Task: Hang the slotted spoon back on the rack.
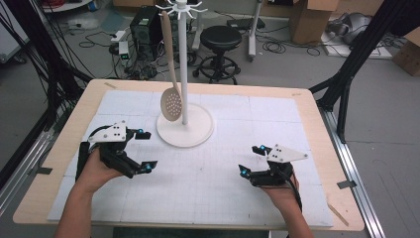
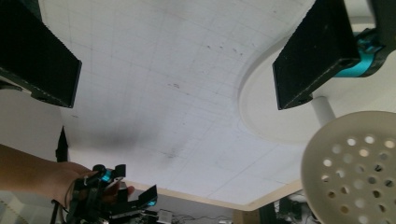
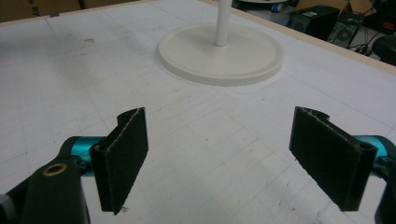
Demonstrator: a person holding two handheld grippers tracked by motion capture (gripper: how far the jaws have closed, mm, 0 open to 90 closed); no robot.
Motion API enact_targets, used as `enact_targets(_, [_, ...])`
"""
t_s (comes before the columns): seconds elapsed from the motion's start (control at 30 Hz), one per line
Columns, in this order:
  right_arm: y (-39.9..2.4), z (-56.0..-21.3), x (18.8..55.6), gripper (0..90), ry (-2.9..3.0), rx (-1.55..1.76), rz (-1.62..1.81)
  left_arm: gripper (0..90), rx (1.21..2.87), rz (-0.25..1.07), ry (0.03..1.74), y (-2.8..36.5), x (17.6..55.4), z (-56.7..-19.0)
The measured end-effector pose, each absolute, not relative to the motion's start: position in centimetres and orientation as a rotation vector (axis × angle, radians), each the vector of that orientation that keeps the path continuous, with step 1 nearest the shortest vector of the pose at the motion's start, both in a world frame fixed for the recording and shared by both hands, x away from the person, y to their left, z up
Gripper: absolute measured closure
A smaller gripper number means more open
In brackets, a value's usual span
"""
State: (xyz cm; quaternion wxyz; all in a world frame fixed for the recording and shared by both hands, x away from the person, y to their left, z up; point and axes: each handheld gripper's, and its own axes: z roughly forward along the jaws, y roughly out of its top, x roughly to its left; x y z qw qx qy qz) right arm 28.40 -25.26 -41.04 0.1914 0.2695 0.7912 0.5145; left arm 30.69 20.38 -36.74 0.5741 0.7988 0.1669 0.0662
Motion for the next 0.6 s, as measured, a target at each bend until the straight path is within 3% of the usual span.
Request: enact_targets(0.6, [-25.47, -40.95, 28.28, 18.5, 2.215, 0.769, 1.461, 1.7, 1.809, 0.154, 0.384, 20.5, 30.43, -37.51])
